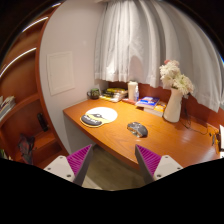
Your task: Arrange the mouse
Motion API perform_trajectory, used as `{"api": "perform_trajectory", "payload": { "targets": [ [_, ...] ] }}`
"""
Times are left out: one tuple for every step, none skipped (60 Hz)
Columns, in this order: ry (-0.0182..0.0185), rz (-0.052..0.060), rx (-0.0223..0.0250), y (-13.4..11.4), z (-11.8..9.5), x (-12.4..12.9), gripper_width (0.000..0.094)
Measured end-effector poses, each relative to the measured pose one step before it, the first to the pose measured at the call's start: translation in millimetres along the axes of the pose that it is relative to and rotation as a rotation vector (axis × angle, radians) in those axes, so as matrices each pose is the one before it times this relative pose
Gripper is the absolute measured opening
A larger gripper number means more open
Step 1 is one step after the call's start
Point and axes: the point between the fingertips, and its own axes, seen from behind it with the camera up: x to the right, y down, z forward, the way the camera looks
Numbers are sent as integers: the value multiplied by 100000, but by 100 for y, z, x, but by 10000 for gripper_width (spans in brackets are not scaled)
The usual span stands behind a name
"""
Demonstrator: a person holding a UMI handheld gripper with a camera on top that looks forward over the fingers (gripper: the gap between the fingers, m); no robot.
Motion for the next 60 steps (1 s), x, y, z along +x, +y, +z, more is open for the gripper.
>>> {"api": "perform_trajectory", "payload": {
  "targets": [
    [841,600,-1048,661,645,639,860],
    [1057,636,-1128,618,636,603,857],
    [1033,698,-1122,553,690,603,858],
    [974,697,-1075,457,653,572,857],
    [904,676,-915,415,681,500,856],
    [890,555,-884,387,659,480,852],
    [1005,491,-842,315,653,490,849],
    [1188,462,-783,269,660,484,849],
    [1327,450,-777,236,692,537,849],
    [1255,403,-695,174,661,466,850],
    [1095,343,-531,134,701,423,847],
    [1108,385,-473,60,754,406,845],
    [1276,400,-401,38,731,434,845],
    [1441,401,-340,-18,738,496,845],
    [1554,459,-230,-103,713,409,846],
    [1474,481,48,-110,705,375,845],
    [1339,597,196,-212,691,296,845],
    [1108,647,169,-266,713,229,843],
    [1055,632,68,-233,696,198,843],
    [1100,590,-12,-216,688,175,843],
    [1042,492,-68,-201,639,160,844],
    [1001,443,-32,-233,713,137,844],
    [933,468,24,-236,668,100,845],
    [831,531,103,-267,670,97,843],
    [757,537,56,-267,642,69,844],
    [786,590,-125,-228,651,71,844],
    [1068,726,-982,-305,351,8,847],
    [1104,526,174,-46,871,350,851],
    [1450,916,-972,-347,355,47,851],
    [1241,862,-316,-209,601,177,850],
    [1099,1012,-423,-205,560,161,848],
    [1030,1076,-537,-182,529,122,849],
    [978,1307,-479,-200,516,95,850],
    [928,1377,-319,-229,456,123,851],
    [913,1431,-203,-276,408,145,851],
    [908,1342,-138,-288,421,98,849],
    [805,1095,-42,-280,394,52,855],
    [-407,857,-73,-241,332,-232,859],
    [363,962,1,-276,365,-44,856],
    [367,715,-354,-163,317,-6,854],
    [798,635,-217,-195,318,51,853],
    [909,449,-24,-246,327,73,854],
    [880,368,61,-272,274,79,853],
    [941,349,101,-256,279,74,854],
    [937,278,59,-250,289,56,855],
    [900,288,21,-229,278,47,855],
    [854,406,-34,-168,240,54,855],
    [800,458,-196,-239,179,59,854],
    [764,523,-54,-176,248,51,855],
    [753,595,69,-173,254,65,854],
    [669,656,-27,-185,231,10,855],
    [566,662,-37,-177,253,-23,855],
    [555,612,-69,-170,252,4,855],
    [544,575,-20,-175,242,13,852],
    [605,534,18,-191,236,29,851],
    [612,494,82,-203,242,8,854],
    [589,226,36,-329,550,-10,855],
    [743,265,41,17,-89,36,853],
    [545,156,-14,-114,178,12,851],
    [473,156,-39,-116,173,-5,850]
  ]
}}
